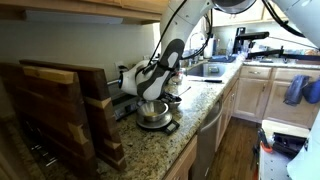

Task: Use the spoon to get some contents from the bowl on the right and put them into the one on the left

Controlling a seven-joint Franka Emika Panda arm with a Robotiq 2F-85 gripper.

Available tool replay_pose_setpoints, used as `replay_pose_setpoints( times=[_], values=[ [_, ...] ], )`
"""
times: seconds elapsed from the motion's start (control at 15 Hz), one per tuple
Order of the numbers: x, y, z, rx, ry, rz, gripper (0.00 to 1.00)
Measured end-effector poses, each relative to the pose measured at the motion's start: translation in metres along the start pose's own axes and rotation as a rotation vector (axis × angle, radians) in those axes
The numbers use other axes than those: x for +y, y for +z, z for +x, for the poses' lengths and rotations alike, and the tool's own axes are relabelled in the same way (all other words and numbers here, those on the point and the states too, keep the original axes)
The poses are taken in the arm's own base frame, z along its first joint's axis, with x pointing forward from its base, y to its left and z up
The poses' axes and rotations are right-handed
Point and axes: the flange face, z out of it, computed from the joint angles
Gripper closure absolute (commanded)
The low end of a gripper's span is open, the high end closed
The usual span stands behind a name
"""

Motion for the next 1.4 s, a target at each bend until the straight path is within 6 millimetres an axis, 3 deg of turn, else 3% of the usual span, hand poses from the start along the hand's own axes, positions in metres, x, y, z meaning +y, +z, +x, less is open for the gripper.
replay_pose_setpoints(
  times=[0.4,1.0,1.4],
  values=[
    [-0.003,-0.003,-0.006,0.050,0.017,-0.006,0.97],
    [-0.023,-0.032,-0.020,0.087,0.028,-0.047,0.97],
    [-0.027,-0.028,-0.036,0.087,0.067,-0.035,0.97]
  ],
)
